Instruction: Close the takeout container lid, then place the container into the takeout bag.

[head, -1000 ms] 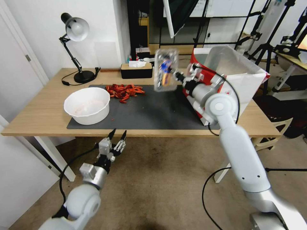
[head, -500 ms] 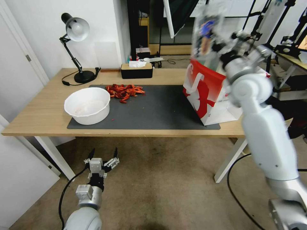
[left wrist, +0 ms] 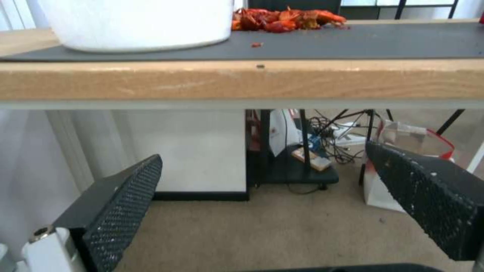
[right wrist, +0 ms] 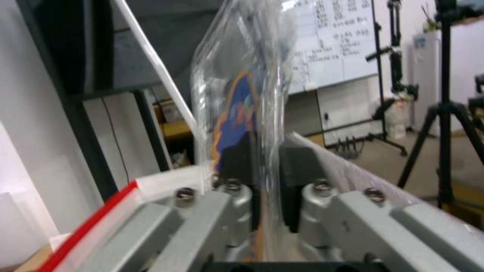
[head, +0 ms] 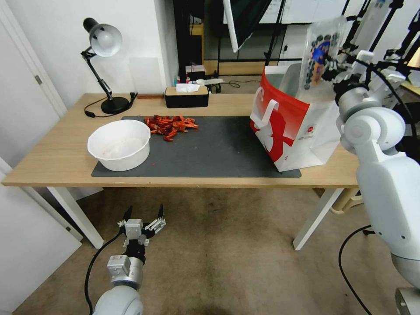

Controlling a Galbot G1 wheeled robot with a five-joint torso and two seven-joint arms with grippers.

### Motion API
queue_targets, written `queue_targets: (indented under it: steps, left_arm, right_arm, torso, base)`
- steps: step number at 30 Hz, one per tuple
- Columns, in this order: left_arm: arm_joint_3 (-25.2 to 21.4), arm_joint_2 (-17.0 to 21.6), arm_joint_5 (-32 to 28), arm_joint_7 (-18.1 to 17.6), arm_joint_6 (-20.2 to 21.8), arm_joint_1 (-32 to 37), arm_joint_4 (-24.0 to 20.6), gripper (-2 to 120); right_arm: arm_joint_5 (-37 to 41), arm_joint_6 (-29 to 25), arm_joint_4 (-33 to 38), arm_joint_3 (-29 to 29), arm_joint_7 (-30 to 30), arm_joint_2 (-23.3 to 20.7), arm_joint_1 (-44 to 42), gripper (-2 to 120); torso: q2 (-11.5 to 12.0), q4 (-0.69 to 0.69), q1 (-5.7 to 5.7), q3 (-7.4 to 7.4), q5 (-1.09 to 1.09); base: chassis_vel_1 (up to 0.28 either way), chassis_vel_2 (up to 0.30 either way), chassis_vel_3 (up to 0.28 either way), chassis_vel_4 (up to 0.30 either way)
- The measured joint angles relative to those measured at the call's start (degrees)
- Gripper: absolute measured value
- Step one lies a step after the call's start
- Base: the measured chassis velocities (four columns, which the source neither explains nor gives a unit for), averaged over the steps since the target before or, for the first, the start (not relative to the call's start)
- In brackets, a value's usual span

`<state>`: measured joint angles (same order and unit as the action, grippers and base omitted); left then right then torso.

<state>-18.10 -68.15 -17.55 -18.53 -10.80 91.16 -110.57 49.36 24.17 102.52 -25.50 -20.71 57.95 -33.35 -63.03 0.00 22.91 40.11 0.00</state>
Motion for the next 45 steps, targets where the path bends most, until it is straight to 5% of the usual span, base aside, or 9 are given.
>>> queue_targets:
  steps: [16, 23, 32, 38, 45]
  left_arm:
    - [0.2, 0.3, -0.5, -0.1, 1.7, 0.2, -2.4, 100]
    - [-0.2, -0.2, -0.4, 0.5, 1.5, 1.2, -3.0, 100]
    - [-0.9, -1.0, 0.3, -0.2, 0.3, 1.0, -2.4, 100]
    - [-0.6, -0.8, 1.1, 0.0, -0.9, 0.3, -1.6, 100]
    - [-0.6, -1.3, 1.9, 1.1, -2.2, 1.6, -1.9, 100]
  right_arm:
    - [3.9, 2.6, 5.6, -0.8, -3.1, -1.6, -4.0, 68]
    - [2.5, -1.7, 9.3, -0.4, 3.0, -3.0, -5.9, 97]
    - [-3.1, -9.6, 16.7, 2.5, 11.1, -4.3, -13.7, 100]
    - [-8.1, -11.9, 21.8, 1.9, 12.3, -5.3, -23.3, 100]
    - [-16.8, -17.3, 25.1, 2.3, 11.8, -4.4, -36.5, 100]
  torso:
    - [0.0, -0.01, 0.01, 0.00, 0.00]
    - [0.0, -0.01, 0.01, 0.00, -0.01]
    - [0.0, 0.01, 0.01, 0.00, -0.01]
    - [0.0, -0.06, 0.00, -0.01, -0.01]
    - [0.0, 0.01, 0.01, -0.01, 0.00]
  base:
    - [0.000, 0.000, 0.000, 0.000]
    - [0.000, 0.000, 0.000, 0.000]
    - [0.000, 0.000, 0.000, 0.000]
    - [0.000, 0.000, 0.000, 0.000]
    - [0.000, 0.000, 0.000, 0.000]
